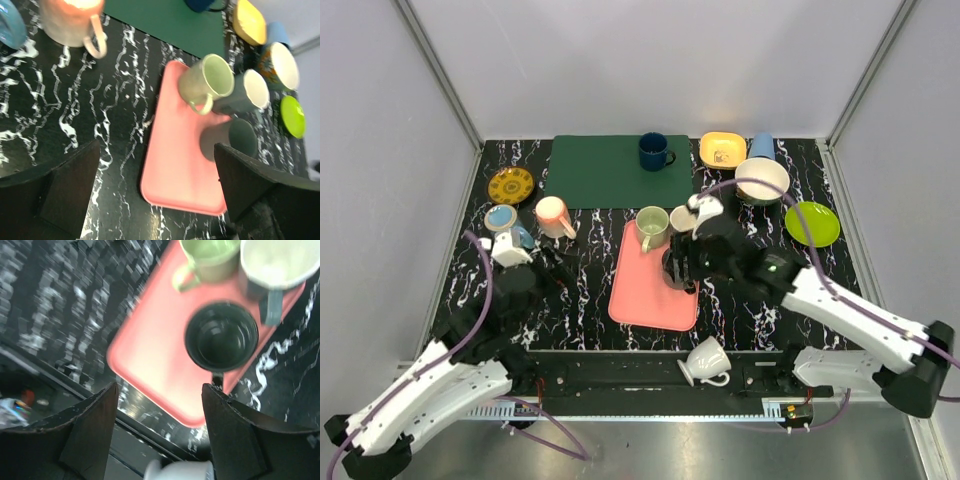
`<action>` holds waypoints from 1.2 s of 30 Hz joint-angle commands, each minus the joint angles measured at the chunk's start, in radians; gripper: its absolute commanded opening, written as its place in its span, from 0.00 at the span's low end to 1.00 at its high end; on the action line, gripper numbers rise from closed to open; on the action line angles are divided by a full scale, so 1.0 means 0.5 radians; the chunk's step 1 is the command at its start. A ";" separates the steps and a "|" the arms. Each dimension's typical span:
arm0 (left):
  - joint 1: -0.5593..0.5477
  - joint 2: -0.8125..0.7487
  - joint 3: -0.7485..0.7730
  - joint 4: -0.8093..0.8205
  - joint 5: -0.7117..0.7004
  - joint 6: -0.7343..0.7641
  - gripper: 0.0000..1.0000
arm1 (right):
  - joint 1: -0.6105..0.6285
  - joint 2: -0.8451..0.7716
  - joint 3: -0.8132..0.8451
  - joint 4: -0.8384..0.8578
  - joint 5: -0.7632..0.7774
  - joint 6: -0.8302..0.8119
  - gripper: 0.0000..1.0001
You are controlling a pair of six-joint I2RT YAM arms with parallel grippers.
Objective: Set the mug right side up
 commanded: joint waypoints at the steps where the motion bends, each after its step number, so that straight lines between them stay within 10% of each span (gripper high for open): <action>1: 0.107 0.371 0.248 0.009 -0.243 0.046 0.99 | 0.019 -0.199 0.305 -0.073 0.023 -0.010 0.73; 8: 0.809 1.248 0.505 0.190 0.376 0.086 0.84 | 0.016 -0.282 0.293 0.022 0.167 -0.053 0.73; 15: 0.917 2.049 0.827 0.267 0.371 0.064 0.73 | 0.016 -0.343 0.296 0.071 0.192 -0.065 0.73; 36: 1.101 2.617 1.178 0.294 0.171 -0.074 0.56 | 0.019 -0.457 0.201 0.102 0.210 -0.124 0.74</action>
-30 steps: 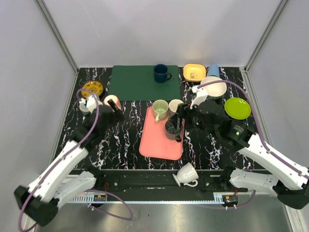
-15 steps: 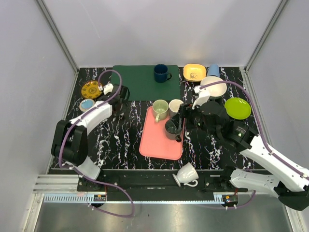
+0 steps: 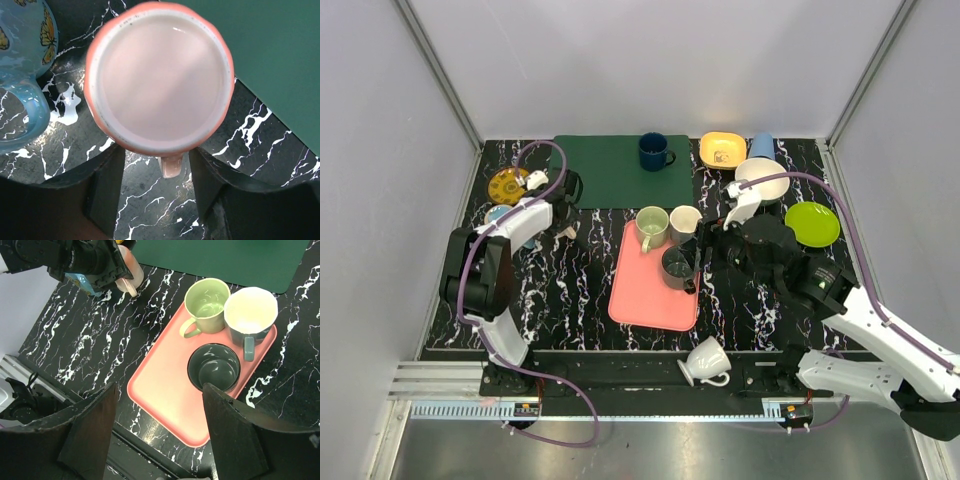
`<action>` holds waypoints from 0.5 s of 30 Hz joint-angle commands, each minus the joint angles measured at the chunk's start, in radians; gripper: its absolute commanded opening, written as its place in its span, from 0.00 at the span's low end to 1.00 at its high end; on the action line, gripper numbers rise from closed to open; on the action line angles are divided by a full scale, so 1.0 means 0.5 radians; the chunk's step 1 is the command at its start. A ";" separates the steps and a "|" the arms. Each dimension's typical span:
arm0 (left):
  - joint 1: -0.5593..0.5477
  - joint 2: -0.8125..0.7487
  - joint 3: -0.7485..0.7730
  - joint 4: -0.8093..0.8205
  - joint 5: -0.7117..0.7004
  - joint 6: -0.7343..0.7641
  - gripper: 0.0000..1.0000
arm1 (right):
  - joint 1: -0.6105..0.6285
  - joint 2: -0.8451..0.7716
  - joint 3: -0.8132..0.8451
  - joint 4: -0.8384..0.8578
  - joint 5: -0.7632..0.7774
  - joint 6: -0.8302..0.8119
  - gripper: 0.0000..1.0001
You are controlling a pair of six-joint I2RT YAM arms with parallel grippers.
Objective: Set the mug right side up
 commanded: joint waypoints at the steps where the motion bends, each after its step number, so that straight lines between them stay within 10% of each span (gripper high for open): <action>1: 0.030 -0.014 0.077 0.061 -0.066 -0.018 0.55 | 0.013 -0.017 -0.023 0.070 0.067 -0.040 0.74; 8: 0.051 -0.017 0.095 0.085 -0.039 0.025 0.45 | 0.013 -0.002 -0.063 0.095 0.064 -0.027 0.74; 15: 0.061 -0.032 0.068 0.098 -0.011 0.035 0.13 | 0.013 0.010 -0.078 0.095 0.067 -0.012 0.74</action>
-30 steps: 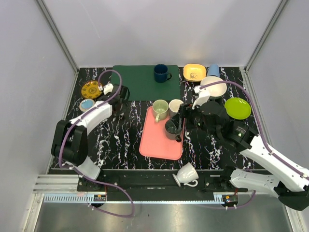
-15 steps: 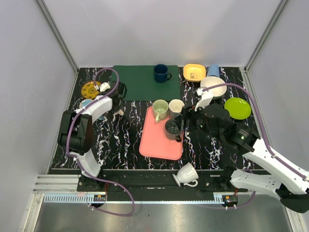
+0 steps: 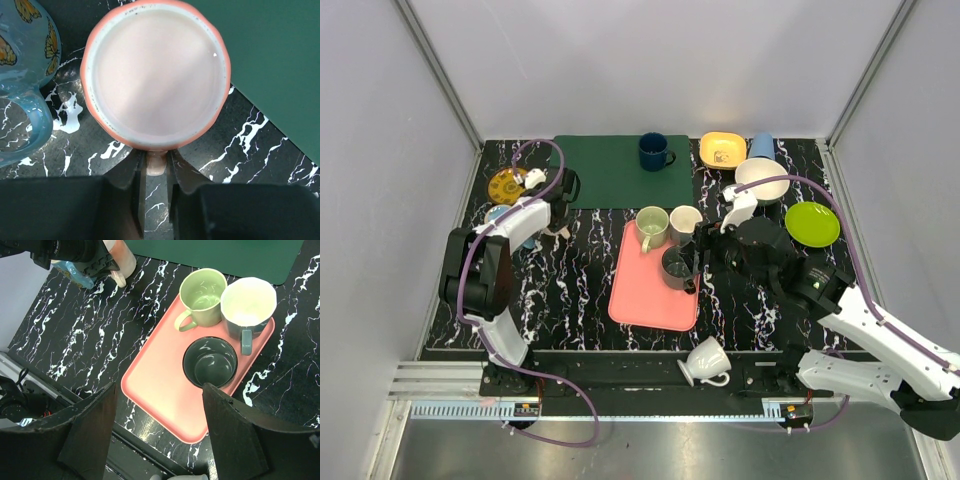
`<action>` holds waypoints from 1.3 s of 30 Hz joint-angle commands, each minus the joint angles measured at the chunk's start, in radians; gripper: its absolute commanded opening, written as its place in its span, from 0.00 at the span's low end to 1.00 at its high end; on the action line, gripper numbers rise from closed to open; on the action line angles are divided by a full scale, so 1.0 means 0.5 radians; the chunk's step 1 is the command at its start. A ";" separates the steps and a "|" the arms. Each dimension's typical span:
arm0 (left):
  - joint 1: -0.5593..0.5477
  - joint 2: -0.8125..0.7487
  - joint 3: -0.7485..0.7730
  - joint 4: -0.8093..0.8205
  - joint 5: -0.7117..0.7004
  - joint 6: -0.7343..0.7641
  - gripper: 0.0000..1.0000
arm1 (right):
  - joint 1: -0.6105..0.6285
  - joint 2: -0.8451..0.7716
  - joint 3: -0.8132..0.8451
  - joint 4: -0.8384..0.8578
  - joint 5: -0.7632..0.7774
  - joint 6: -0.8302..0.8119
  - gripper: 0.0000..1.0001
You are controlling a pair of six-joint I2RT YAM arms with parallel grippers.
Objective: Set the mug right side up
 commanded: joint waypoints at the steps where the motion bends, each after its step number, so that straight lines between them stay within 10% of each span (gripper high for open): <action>1: 0.023 -0.038 0.039 0.060 -0.008 0.006 0.09 | 0.013 0.003 -0.004 0.090 0.051 -0.005 0.74; 10: 0.014 -0.286 -0.129 0.164 0.203 0.101 0.00 | 0.013 0.000 -0.026 0.093 0.012 0.022 0.74; 19: -0.158 -1.273 -0.323 0.204 0.543 0.178 0.00 | 0.013 0.009 0.002 0.231 -0.135 0.056 0.74; 28: -0.244 -2.035 -0.884 1.320 1.461 -0.226 0.00 | 0.007 0.025 -0.284 1.242 -0.982 0.553 0.76; 39: -0.314 -2.254 -1.108 1.912 1.725 -0.641 0.00 | 0.007 0.341 -0.250 1.777 -1.381 0.897 0.78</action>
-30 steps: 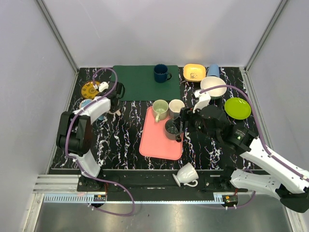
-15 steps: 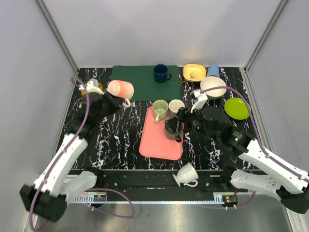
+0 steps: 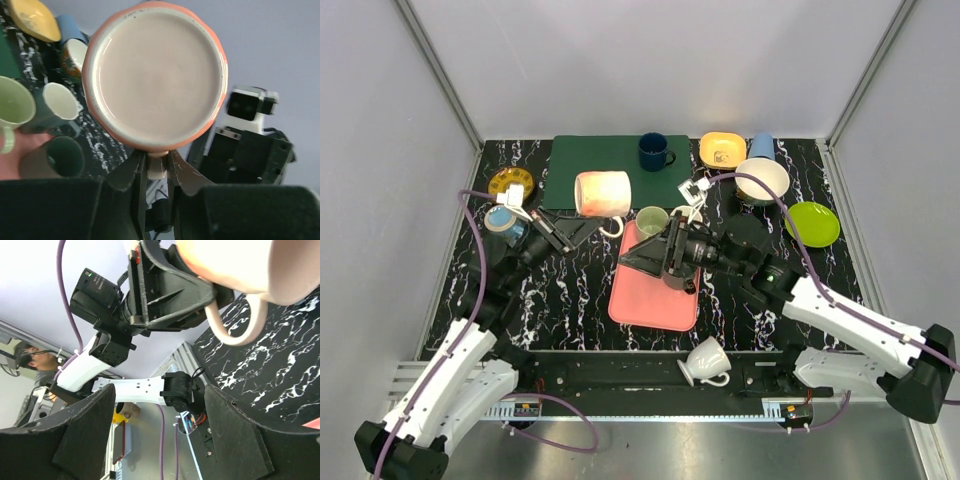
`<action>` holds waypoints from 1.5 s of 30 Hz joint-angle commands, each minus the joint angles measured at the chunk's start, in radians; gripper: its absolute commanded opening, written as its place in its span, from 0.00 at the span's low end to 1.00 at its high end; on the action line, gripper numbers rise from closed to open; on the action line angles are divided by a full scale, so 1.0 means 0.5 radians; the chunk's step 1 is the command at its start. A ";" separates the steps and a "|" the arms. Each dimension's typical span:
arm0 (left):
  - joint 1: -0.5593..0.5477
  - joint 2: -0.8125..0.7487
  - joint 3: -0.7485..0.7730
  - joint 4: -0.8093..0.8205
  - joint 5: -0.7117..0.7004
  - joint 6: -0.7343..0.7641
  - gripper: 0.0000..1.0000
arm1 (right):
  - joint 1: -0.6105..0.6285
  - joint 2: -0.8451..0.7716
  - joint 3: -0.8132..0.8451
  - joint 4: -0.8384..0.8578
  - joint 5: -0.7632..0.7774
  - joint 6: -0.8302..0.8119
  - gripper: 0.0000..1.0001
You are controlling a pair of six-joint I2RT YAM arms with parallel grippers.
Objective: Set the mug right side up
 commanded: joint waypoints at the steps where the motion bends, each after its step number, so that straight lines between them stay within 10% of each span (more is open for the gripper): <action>1: -0.023 -0.123 -0.004 0.627 0.153 -0.234 0.00 | 0.005 0.124 0.072 0.322 -0.177 0.170 0.78; 17: -0.198 -0.196 -0.013 0.599 0.107 -0.204 0.00 | -0.108 0.351 0.367 0.341 -0.210 0.124 0.76; 27: -0.268 -0.187 -0.007 0.584 0.086 -0.167 0.00 | -0.139 0.492 0.453 0.347 -0.370 0.170 0.41; 33: -0.299 -0.175 -0.026 0.593 0.098 -0.149 0.00 | -0.145 0.560 0.459 0.469 -0.541 0.246 0.02; 37: -0.299 -0.178 -0.026 0.526 0.107 -0.118 0.00 | -0.148 0.545 0.462 0.427 -0.664 0.213 0.00; 39: -0.299 -0.199 -0.010 0.450 0.064 -0.051 0.10 | -0.148 0.474 0.456 0.262 -0.631 0.146 0.00; 43: -0.296 -0.273 0.042 0.128 -0.080 0.115 0.69 | -0.160 0.318 0.443 -0.027 -0.493 -0.078 0.00; 45: -0.296 -0.325 0.081 -0.038 -0.217 0.228 0.78 | -0.166 0.232 0.450 -0.207 -0.398 -0.140 0.00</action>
